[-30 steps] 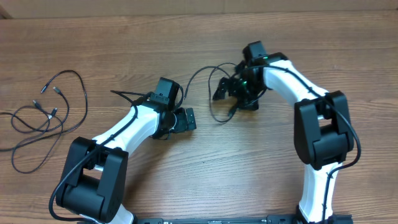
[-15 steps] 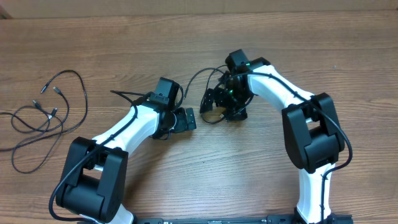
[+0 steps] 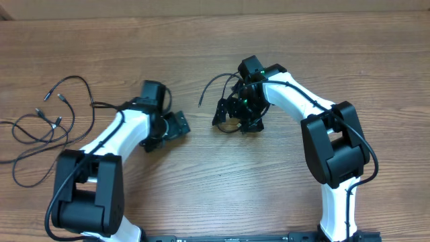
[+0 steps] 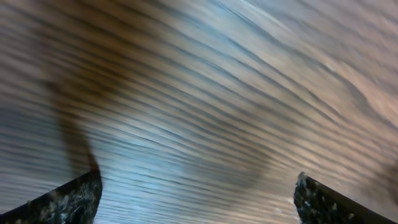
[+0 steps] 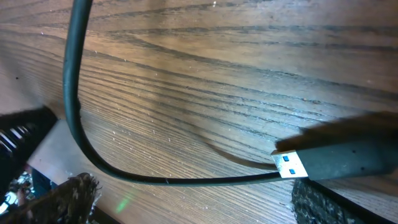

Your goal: Untangle cables

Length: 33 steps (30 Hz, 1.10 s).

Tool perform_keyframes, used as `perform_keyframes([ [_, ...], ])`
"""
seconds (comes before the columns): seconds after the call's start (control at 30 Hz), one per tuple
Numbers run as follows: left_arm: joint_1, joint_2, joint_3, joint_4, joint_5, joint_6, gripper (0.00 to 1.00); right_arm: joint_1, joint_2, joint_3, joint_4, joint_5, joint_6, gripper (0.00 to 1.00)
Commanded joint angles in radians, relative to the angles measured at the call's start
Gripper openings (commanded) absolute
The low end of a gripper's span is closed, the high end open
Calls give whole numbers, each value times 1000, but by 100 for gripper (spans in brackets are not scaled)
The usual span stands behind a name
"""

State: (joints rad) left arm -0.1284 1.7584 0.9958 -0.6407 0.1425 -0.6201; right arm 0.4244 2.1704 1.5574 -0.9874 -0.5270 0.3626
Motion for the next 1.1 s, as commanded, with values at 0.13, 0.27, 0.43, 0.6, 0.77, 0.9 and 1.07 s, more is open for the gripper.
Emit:
perform_keyframes([
  [0.13, 79, 35, -32, -11, -65, -13, 100, 8, 98, -59, -8, 80, -11, 100],
  [0.27, 77, 35, -32, -11, -65, -11, 99, -4, 96, -31, -61, 79, -16, 100],
  [0.43, 76, 35, -32, -10, -66, -11, 100, -16, 76, 93, -180, 74, -84, 100],
  [0.6, 76, 35, -32, -10, -66, -12, 100, -13, 72, 173, -231, 66, -128, 100],
  [0.77, 76, 35, -32, -10, -65, -12, 99, -10, 72, 171, -175, 53, -128, 100],
  [0.9, 76, 35, -32, -9, -65, -12, 100, -8, 72, 171, -137, 10, -129, 100],
  [1.07, 76, 35, -32, -10, -65, -11, 99, -8, 72, 171, -81, -89, -128, 100],
])
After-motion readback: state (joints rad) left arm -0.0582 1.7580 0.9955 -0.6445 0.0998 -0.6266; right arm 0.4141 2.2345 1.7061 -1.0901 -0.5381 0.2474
